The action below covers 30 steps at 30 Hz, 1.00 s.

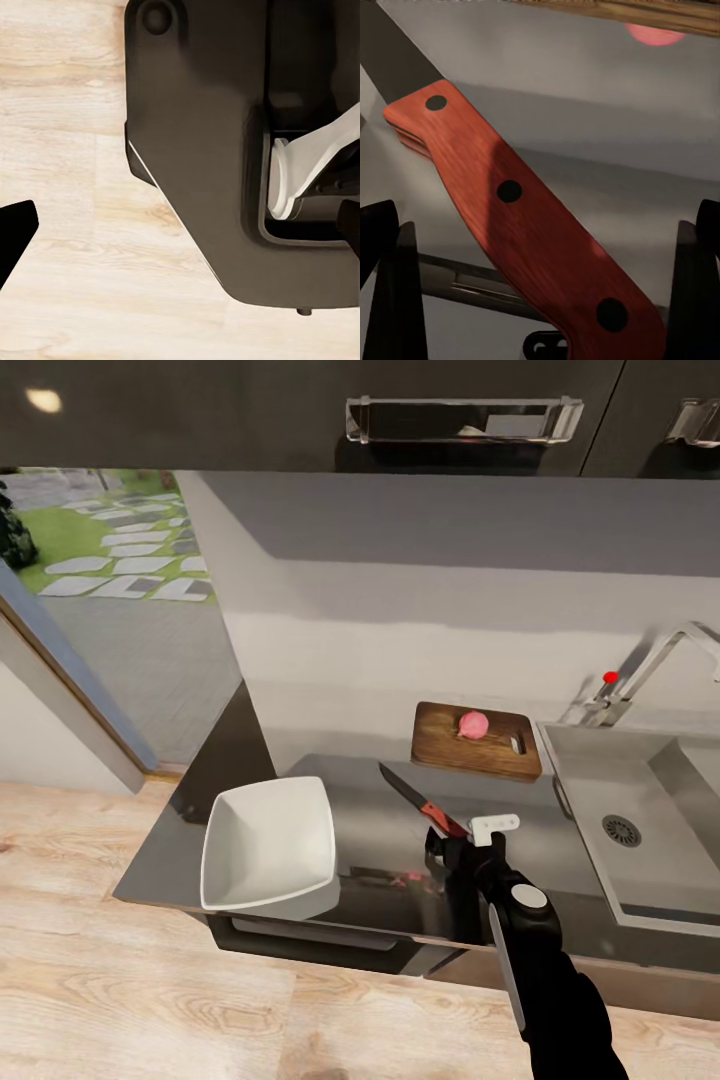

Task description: In the kitchen, take the Vidalia onion out of the sink, dice it on the chopping board with the paring knife, put the diced onion into the bowl on the countertop, then place both the paring knife and the chopping board into the sink.

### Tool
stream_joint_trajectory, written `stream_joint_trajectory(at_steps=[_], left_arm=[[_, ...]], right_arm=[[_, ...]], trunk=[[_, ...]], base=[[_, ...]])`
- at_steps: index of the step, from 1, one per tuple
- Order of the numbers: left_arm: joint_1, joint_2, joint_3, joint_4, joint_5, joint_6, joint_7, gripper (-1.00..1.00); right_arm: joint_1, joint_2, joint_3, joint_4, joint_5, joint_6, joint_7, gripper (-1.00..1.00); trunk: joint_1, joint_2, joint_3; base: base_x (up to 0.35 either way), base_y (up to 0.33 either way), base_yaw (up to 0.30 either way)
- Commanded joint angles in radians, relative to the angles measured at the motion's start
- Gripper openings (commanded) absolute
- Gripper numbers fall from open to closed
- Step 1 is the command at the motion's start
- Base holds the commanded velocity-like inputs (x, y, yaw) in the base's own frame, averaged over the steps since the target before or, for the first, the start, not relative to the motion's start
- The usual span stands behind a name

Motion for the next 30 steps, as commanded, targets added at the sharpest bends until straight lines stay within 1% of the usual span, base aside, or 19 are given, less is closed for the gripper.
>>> stream_joint_trajectory(at_steps=[1, 9, 10, 30], left_arm=[[0.0, 0.001, -0.008, -0.001, 0.008, -0.002, 0.008, 1.0], [0.0, 0.001, -0.008, -0.002, 0.008, -0.002, 0.008, 1.0], [0.0, 0.002, -0.008, -0.002, 0.008, -0.002, 0.008, 1.0], [0.0, 0.001, -0.008, 0.009, 0.008, -0.002, 0.006, 1.0]], right_arm=[[0.0, 0.001, -0.003, 0.015, 0.024, 0.005, 0.009, 1.0], [0.0, 0.001, -0.002, 0.015, 0.024, 0.005, 0.009, 1.0], [0.0, 0.001, -0.002, 0.015, 0.024, 0.005, 0.009, -1.0], [0.0, 0.002, -0.002, 0.015, 0.024, 0.005, 0.009, -1.0]], trunk=[[0.001, -0.001, -0.002], [0.001, -0.001, -0.002], [0.001, -0.001, -0.002], [0.001, -0.001, -0.001]], base=[[0.0, 0.0, 0.0], [0.0, 0.0, 0.0], [0.0, 0.0, 0.0], [0.0, 0.0, 0.0]])
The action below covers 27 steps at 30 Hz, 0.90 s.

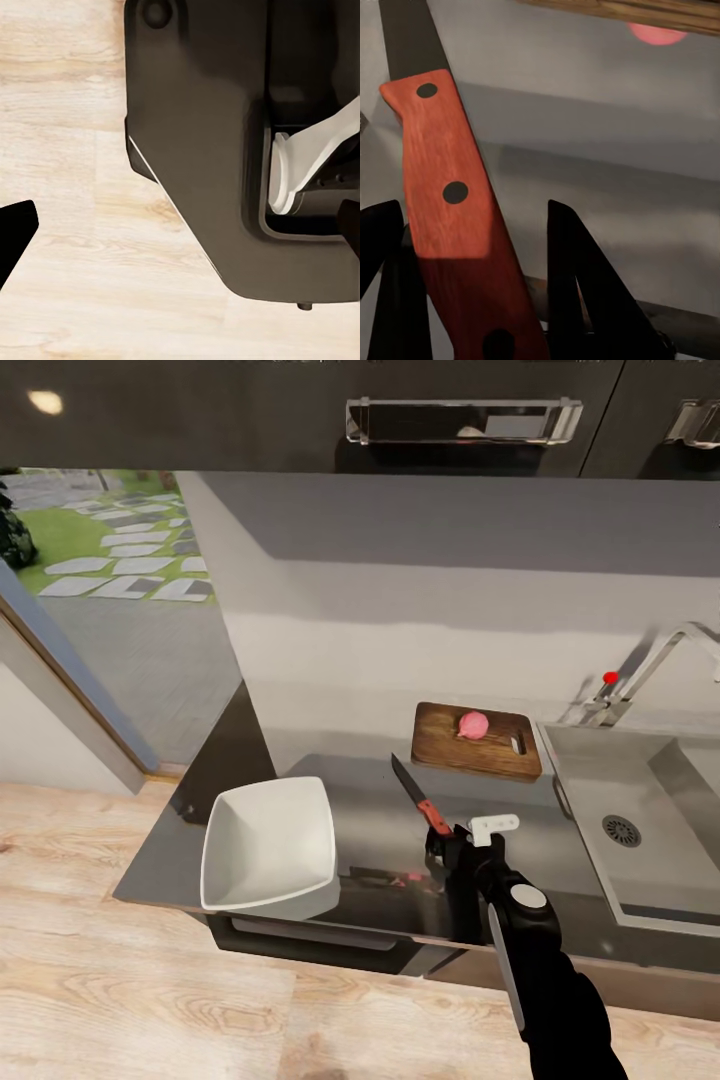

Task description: In the kitchen, take the Vidalia onion out of the sink, dice it on the chopping board with the paring knife, put the diced onion into the bowl on the countertop, then place both the paring knife and the chopping board into the sink.

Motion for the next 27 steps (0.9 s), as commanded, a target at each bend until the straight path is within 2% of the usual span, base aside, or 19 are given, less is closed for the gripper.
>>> stream_joint_trajectory(at_steps=[1, 27], left_arm=[[0.0, 0.001, -0.008, -0.002, 0.008, -0.001, 0.008, 1.0], [0.0, 0.002, -0.008, 0.0, 0.008, -0.003, 0.008, 1.0]], right_arm=[[0.0, 0.001, -0.003, 0.012, 0.026, 0.006, 0.01, -1.0], [0.0, 0.001, -0.001, 0.013, 0.026, 0.006, 0.01, -1.0]], trunk=[[0.001, -0.001, -0.001], [0.001, -0.001, 0.04]], base=[[0.0, 0.0, 0.0], [0.0, 0.0, 0.0]])
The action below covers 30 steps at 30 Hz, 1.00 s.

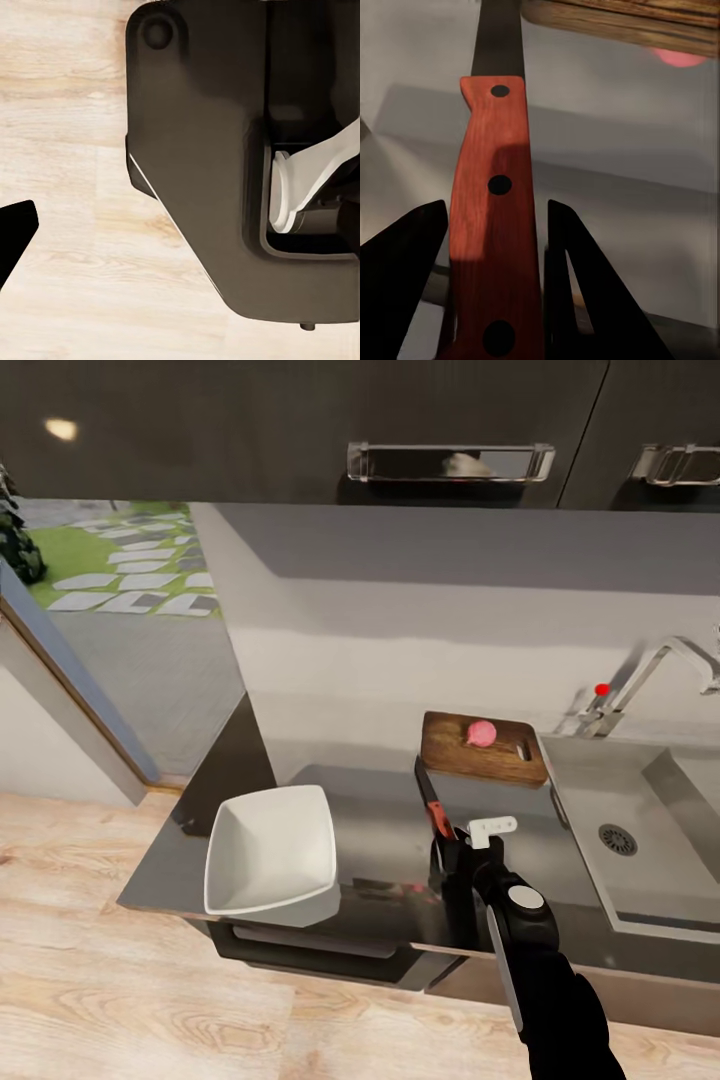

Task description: In the kitchen, take the Vidalia onion out of the sink, dice it on the chopping board with the paring knife, put the diced onion into the bowl on the countertop, then place both the paring knife and the chopping board into the sink.

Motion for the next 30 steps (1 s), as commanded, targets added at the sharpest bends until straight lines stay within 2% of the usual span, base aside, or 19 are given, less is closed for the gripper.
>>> stream_joint_trajectory(at_steps=[1, 11, 19, 25, 30], left_arm=[[0.0, 0.001, -0.008, -0.001, 0.008, -0.002, 0.008, 1.0], [0.0, 0.001, -0.008, -0.001, 0.008, -0.002, 0.008, 1.0], [0.0, 0.001, -0.008, -0.001, 0.008, -0.002, 0.008, 1.0], [0.0, 0.001, -0.008, -0.001, 0.008, -0.002, 0.008, 1.0], [0.0, 0.001, -0.008, -0.001, 0.008, -0.001, 0.008, 1.0]], right_arm=[[-0.001, 0.001, -0.003, -0.002, 0.011, 0.004, 0.009, -1.0], [-0.001, 0.001, -0.003, -0.002, 0.011, 0.004, 0.009, -1.0], [-0.001, 0.002, -0.003, -0.002, 0.011, 0.004, 0.009, -1.0], [-0.001, 0.001, -0.003, -0.002, 0.011, 0.004, 0.009, -1.0], [-0.001, 0.001, -0.003, -0.002, 0.011, 0.004, 0.009, -1.0]], trunk=[[0.001, -0.002, 0.0], [0.001, -0.002, 0.005], [0.001, -0.002, 0.005], [0.001, -0.002, 0.005], [0.001, -0.002, 0.006]], base=[[0.0, 0.0, 0.0], [-0.011, 0.026, 0.009], [-0.082, 0.235, 0.23], [-0.009, 0.038, 0.251], [-0.001, 0.003, 0.056]])
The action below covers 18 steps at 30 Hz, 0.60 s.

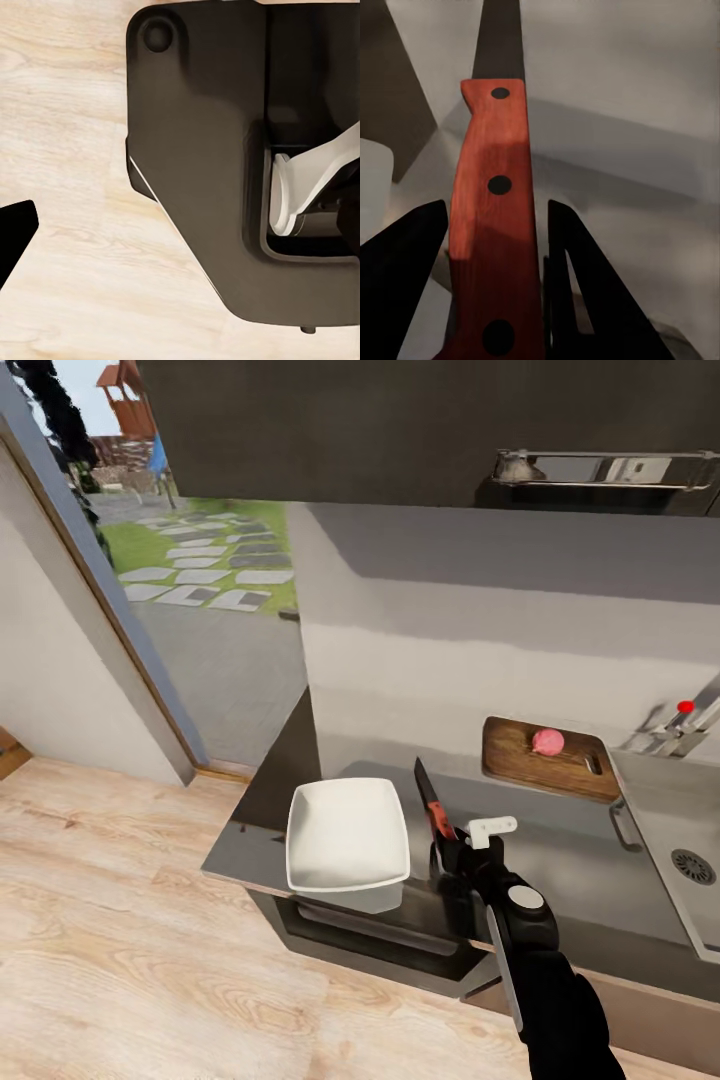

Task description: In the kitchen, take the Vidalia onion out of the sink, dice it on the chopping board with the paring knife, put the diced onion into the bowl on the countertop, then place both the paring knife and the chopping board into the sink.

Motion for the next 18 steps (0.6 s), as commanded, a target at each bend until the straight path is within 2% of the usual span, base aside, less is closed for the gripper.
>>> stream_joint_trajectory(at_steps=[1, 18], left_arm=[[0.0, 0.001, -0.008, -0.001, 0.008, -0.001, 0.008, 1.0], [0.0, 0.001, -0.008, 0.012, 0.008, -0.001, 0.008, 1.0]], right_arm=[[-0.001, 0.001, -0.002, -0.002, 0.01, 0.004, 0.009, -1.0], [-0.001, 0.001, -0.002, -0.002, 0.01, 0.004, 0.009, -1.0]], trunk=[[0.001, -0.002, -0.001], [0.001, -0.002, 0.024]], base=[[0.0, 0.001, 0.015], [0.0, 0.0, 0.001]])
